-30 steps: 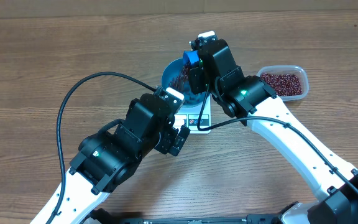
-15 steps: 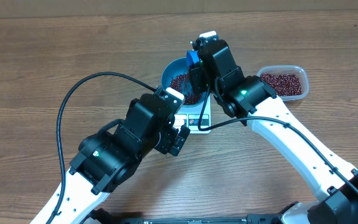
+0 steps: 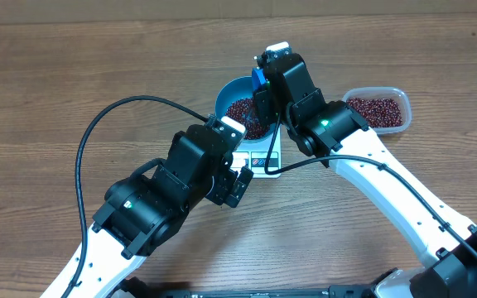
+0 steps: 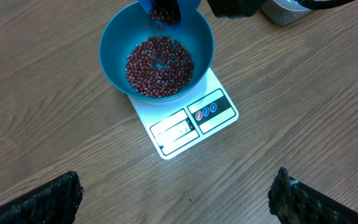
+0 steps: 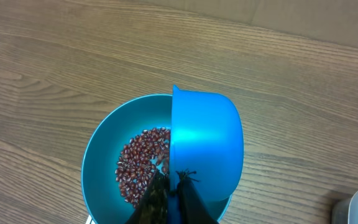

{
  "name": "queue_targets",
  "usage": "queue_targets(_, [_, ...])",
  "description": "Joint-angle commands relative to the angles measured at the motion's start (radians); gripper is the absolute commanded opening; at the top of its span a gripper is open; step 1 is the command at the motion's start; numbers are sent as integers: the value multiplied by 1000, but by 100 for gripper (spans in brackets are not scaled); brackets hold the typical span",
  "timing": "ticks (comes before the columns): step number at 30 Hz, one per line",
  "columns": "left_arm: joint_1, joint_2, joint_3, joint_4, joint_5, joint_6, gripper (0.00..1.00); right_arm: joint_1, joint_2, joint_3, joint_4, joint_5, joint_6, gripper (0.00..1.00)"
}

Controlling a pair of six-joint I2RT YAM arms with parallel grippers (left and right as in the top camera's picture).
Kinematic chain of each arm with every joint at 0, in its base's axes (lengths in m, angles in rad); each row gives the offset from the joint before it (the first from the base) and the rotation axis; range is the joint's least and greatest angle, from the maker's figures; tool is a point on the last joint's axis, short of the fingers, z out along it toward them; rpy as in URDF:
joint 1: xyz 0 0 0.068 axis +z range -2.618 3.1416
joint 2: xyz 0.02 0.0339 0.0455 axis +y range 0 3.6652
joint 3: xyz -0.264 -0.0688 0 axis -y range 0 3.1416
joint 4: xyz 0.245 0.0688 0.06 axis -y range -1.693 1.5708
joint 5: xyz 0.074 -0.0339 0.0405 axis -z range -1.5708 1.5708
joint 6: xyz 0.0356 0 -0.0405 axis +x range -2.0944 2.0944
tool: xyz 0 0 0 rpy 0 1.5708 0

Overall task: Scoop item into bowl and weigh 150g on scale
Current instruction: 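Tip the scoop to pour red beans into the teal bowl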

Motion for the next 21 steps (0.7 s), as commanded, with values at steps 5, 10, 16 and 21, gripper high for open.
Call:
queue_targets(5, [2, 5, -11, 0, 12, -14, 99, 1, -31, 18, -8, 16, -12, 4])
queue_targets(10, [2, 5, -11, 0, 12, -14, 100, 2, -31, 18, -11, 19, -29, 4])
queue_targets(16, [2, 5, -11, 0, 12, -14, 100, 26, -31, 18, -11, 27, -76, 4])
queue_targets(21, [2, 5, -11, 0, 12, -14, 100, 64, -31, 18, -11, 80, -129, 4])
